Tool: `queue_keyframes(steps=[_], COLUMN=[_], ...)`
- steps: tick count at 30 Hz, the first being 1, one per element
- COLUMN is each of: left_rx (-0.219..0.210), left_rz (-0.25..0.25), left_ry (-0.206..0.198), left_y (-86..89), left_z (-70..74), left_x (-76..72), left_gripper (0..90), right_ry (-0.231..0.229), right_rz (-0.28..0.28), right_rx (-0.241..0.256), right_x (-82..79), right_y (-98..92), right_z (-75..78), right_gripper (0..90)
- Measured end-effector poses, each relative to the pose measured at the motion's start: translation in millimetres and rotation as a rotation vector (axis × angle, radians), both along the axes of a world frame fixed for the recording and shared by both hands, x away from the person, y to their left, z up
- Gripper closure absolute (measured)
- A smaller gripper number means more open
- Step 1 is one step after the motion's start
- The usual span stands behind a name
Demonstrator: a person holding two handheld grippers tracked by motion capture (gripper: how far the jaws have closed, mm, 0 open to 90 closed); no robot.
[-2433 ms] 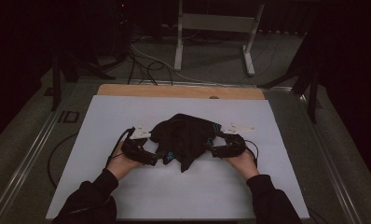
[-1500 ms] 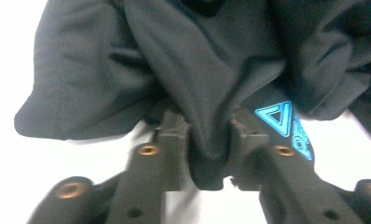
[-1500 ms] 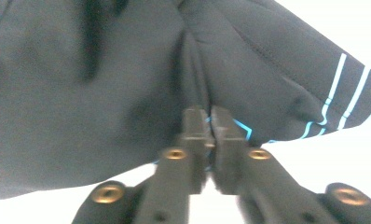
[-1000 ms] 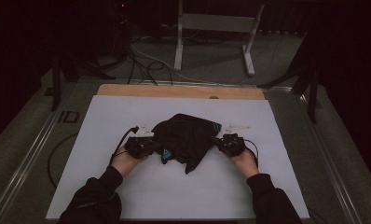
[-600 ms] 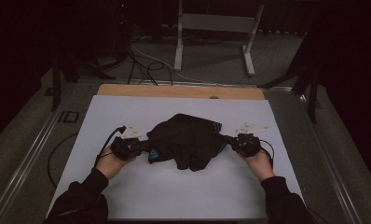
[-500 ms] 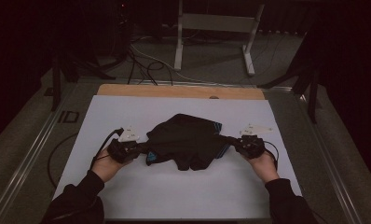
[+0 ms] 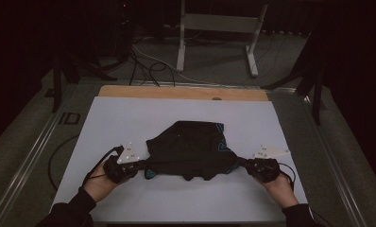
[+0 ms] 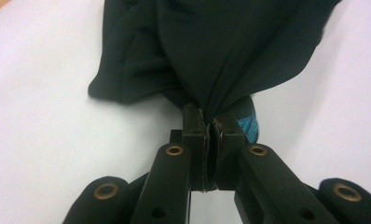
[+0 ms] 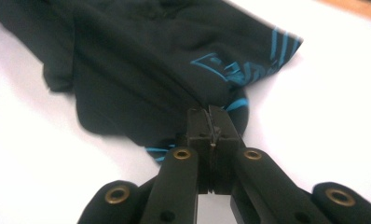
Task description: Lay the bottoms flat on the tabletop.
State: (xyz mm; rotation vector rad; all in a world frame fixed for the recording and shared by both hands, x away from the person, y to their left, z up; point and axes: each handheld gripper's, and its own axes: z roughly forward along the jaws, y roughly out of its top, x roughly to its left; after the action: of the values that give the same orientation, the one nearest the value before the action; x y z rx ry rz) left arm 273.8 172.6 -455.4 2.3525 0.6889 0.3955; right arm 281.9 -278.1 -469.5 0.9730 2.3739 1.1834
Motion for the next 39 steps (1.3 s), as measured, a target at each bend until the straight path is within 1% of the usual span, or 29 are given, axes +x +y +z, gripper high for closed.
queue_keyframes(steps=[1,2,3,4,5,6,7,8,9,10,11,12,14,15,16,17,18,19,22,24,26,28,30,31,33,35,37,38,39], left_rx=[0.0,-0.006,-0.007,0.0,-0.008,-0.015,-0.015,-0.008,-0.017,-0.015,-0.005,0.002,0.012,0.01,0.0,-0.007,-0.003,-0.011,-0.034,-0.045,-0.038,-0.034,-0.047,-0.052,-0.093,-0.114,-0.13,-0.14,-0.152], left_rz=[0.0,0.0,-0.003,-0.011,-0.02,-0.026,-0.026,-0.031,-0.029,-0.024,-0.024,-0.021,-0.01,-0.006,-0.005,-0.008,-0.009,-0.01,-0.008,0.004,0.025,0.031,0.017,0.016,-0.004,-0.026,-0.021,-0.02,-0.018], left_ry=[0.0,0.019,0.026,0.031,0.038,0.046,0.046,0.041,0.047,0.049,0.038,0.033,0.04,0.043,0.056,0.066,0.066,0.078,0.085,0.079,0.062,0.054,0.073,0.079,0.111,0.132,0.124,0.126,0.123], left_y=[0.0,3.5,4.1,4.1,4.0,4.1,4.1,3.9,4.7,5.7,6.2,6.9,9.7,11.0,12.9,14.2,14.6,14.9,16.9,18.6,19.9,21.1,21.5,21.2,22.5,23.3,24.4,25.0,25.8], left_z=[0.0,-2.5,-3.4,-4.6,-5.8,-6.3,-6.3,-7.3,-7.4,-7.6,-8.3,-8.7,-10.8,-12.4,-13.7,-15.5,-18.6,-21.2,-25.0,-24.2,-22.9,-22.7,-23.5,-24.0,-24.7,-24.5,-21.9,-20.5,-18.0], left_x=[0.0,-2.7,-4.3,-7.4,-11.4,-13.6,-13.6,-19.6,-21.9,-24.7,-27.2,-29.0,-31.1,-32.0,-32.0,-32.5,-34.0,-34.5,-35.0,-34.6,-34.1,-33.4,-33.6,-34.2,-33.9,-33.9,-34.8,-34.8,-34.9], left_gripper=[86.3,86.3,86.4,86.4,86.3,86.3,86.3,86.3,86.3,86.3,86.3,86.3,86.3,86.3,86.3,86.3,86.3,86.3,86.0,86.0,86.1,86.1,86.1,86.0,85.1,81.9,76.3,72.4,66.5], right_ry=[0.0,0.005,0.018,0.026,0.032,0.029,0.029,0.034,0.039,0.039,0.037,0.046,0.053,0.064,0.064,0.068,0.077,0.08,0.097,0.1,0.091,0.09,0.092,0.092,0.094,0.094,0.084,0.08,0.073], right_rz=[0.0,0.003,0.018,0.022,0.036,0.044,0.044,0.058,0.064,0.073,0.071,0.082,0.09,0.098,0.109,0.107,0.113,0.118,0.125,0.134,0.14,0.139,0.146,0.153,0.155,0.15,0.148,0.148,0.147], right_rx=[0.0,-0.007,-0.009,-0.008,-0.008,-0.03,-0.03,-0.042,-0.037,-0.029,-0.045,-0.032,-0.025,-0.028,-0.029,-0.027,-0.016,-0.019,-0.007,-0.011,-0.017,0.004,0.011,-0.002,0.006,0.007,0.018,0.024,0.029], right_x=[0.0,-3.8,-11.2,-14.3,-18.2,-23.1,-23.1,-30.1,-32.5,-35.5,-40.2,-42.6,-47.7,-50.2,-52.1,-53.3,-54.0,-54.4,-54.2,-54.9,-55.2,-54.3,-54.2,-54.5,-55.3,-55.3,-54.3,-53.8,-52.9], right_y=[0.0,-0.7,-1.3,-0.9,-0.4,0.6,0.6,0.8,0.4,-0.3,0.0,-0.6,0.5,2.0,3.5,4.8,5.8,7.0,9.3,11.2,12.2,12.0,12.9,13.3,14.9,15.2,14.0,13.4,12.9], right_z=[0.0,-1.3,-3.0,-3.4,-3.9,-4.6,-4.6,-4.6,-4.6,-4.7,-3.8,-4.0,-5.0,-6.2,-7.8,-9.1,-10.8,-13.1,-17.9,-16.9,-15.8,-15.1,-15.1,-15.1,-16.2,-15.9,-14.4,-12.9,-12.1], right_gripper=[90.0,90.0,90.0,90.0,90.0,90.0,90.0,90.0,90.0,90.0,90.0,90.0,90.0,90.0,90.0,90.0,90.0,89.9,89.8,89.7,89.7,89.7,89.6,89.4,89.1,88.8,87.2,84.8,80.8])
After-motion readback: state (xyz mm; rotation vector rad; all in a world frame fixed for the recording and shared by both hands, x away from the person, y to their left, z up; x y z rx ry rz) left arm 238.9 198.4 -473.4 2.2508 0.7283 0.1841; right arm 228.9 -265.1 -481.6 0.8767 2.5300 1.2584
